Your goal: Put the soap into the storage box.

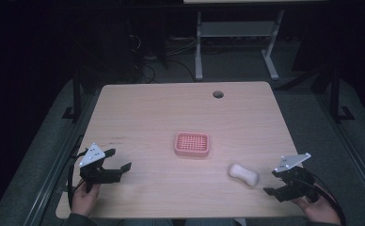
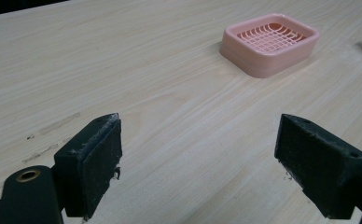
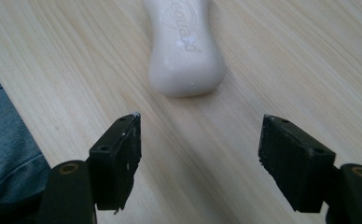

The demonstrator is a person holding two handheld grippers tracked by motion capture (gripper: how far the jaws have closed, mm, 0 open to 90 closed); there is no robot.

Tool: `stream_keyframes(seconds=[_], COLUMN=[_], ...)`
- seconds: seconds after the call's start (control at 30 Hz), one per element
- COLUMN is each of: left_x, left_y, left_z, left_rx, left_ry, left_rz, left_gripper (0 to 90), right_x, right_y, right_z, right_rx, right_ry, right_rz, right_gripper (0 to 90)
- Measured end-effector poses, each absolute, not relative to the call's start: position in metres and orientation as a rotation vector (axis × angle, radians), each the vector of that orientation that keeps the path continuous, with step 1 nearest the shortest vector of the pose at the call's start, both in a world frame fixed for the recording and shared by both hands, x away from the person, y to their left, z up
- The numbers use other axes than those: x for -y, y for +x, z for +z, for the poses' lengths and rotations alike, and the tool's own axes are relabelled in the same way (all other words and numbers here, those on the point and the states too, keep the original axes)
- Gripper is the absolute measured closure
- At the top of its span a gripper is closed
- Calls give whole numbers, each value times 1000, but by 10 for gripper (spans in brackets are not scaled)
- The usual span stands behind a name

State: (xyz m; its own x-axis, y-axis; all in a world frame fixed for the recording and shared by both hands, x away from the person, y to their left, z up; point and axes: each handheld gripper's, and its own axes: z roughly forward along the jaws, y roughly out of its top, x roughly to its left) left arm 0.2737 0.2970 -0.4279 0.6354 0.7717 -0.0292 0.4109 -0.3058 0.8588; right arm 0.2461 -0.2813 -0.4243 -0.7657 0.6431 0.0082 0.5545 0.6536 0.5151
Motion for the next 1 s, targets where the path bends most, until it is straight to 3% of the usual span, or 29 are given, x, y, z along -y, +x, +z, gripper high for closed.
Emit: stream_keyframes(seconds=[1.0], left_x=[-297], left_y=[274], left_z=[-427], left_rx=[-928], left_ry=[1927], left_rz=[497], left_gripper=[145], right_x=[244], right_y=[273], right_z=[-404], right_rx=[-2781], right_ry=[844], right_rz=[642], right_gripper=[298])
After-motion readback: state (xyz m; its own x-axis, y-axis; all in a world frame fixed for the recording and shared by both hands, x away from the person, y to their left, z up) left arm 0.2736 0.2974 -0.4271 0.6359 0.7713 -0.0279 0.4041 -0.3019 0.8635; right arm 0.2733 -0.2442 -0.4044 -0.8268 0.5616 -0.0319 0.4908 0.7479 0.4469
